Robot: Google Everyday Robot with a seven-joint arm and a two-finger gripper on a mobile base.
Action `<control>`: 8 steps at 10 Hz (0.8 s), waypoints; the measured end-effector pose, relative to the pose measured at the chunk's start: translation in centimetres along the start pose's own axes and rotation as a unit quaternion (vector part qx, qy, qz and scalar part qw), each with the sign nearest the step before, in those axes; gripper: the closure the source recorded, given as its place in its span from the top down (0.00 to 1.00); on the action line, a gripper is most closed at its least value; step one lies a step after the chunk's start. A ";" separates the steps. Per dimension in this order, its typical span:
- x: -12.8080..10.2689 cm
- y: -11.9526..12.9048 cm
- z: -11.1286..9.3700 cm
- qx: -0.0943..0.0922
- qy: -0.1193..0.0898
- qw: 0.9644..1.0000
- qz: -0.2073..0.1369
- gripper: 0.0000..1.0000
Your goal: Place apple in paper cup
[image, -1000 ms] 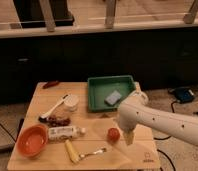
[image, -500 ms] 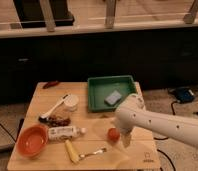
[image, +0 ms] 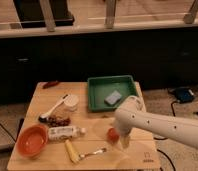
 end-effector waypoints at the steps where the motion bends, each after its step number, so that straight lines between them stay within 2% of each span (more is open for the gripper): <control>1: -0.1 0.0 0.3 -0.001 -0.002 1.000 -0.003 0.77; 4: -0.3 0.0 1.0 -0.004 -0.007 1.000 -0.009 0.74; 7: -0.5 0.0 1.3 -0.004 -0.011 1.000 -0.014 0.66; 8: -0.5 0.0 1.5 -0.005 -0.012 1.000 -0.016 0.60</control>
